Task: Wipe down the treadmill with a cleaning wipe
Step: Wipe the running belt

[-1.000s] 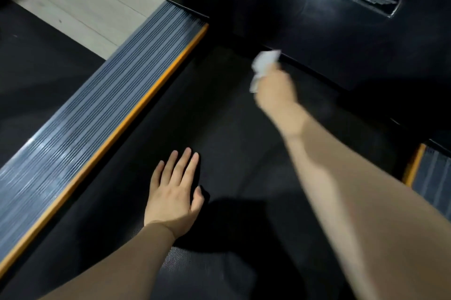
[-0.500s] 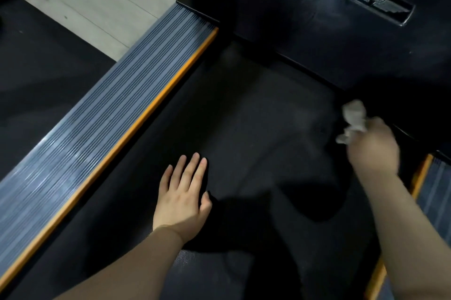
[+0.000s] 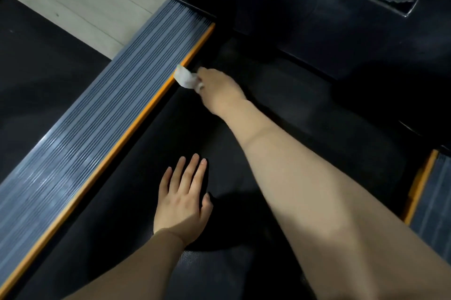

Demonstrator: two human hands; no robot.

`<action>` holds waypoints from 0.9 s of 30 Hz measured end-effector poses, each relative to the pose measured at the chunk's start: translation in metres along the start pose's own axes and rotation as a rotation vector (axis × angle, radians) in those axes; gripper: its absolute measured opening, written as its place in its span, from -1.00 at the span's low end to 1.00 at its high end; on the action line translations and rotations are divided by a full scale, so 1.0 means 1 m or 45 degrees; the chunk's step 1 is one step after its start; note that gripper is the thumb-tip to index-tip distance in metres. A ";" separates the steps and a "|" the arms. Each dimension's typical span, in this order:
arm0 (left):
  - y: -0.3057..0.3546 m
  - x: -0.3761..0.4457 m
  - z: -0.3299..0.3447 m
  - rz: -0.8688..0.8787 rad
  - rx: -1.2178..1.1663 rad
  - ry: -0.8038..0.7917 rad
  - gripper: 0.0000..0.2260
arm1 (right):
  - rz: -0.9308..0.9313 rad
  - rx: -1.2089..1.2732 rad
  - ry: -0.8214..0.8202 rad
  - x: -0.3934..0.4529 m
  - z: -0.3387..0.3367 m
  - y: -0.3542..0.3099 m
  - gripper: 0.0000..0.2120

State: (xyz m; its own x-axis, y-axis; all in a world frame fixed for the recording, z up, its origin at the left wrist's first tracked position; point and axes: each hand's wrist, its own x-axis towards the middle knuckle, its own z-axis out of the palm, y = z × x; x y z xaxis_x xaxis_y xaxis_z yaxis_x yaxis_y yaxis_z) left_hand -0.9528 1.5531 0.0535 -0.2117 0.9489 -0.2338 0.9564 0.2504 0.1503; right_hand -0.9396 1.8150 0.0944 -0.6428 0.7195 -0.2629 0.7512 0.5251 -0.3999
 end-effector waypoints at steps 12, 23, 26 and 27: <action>0.005 0.000 0.001 -0.027 0.017 0.024 -0.38 | 1.221 0.006 0.374 -0.245 -0.028 0.174 -0.66; 0.002 0.001 0.002 -0.021 -0.023 0.087 -0.37 | 0.049 0.001 0.107 -0.103 0.007 0.032 -0.44; 0.004 -0.001 0.001 -0.016 -0.043 0.111 -0.38 | 0.602 0.014 0.318 -0.177 -0.016 0.127 -0.48; 0.004 -0.001 0.001 -0.011 -0.046 0.116 -0.39 | 0.782 0.016 0.360 -0.205 -0.024 0.154 -0.50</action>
State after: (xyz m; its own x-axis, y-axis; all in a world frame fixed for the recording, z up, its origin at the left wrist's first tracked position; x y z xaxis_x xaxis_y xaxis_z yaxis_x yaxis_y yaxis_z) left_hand -0.9480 1.5529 0.0533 -0.2390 0.9598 -0.1474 0.9470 0.2639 0.1834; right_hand -0.6884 1.7592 0.1076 -0.0343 0.9778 -0.2067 0.9650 -0.0214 -0.2615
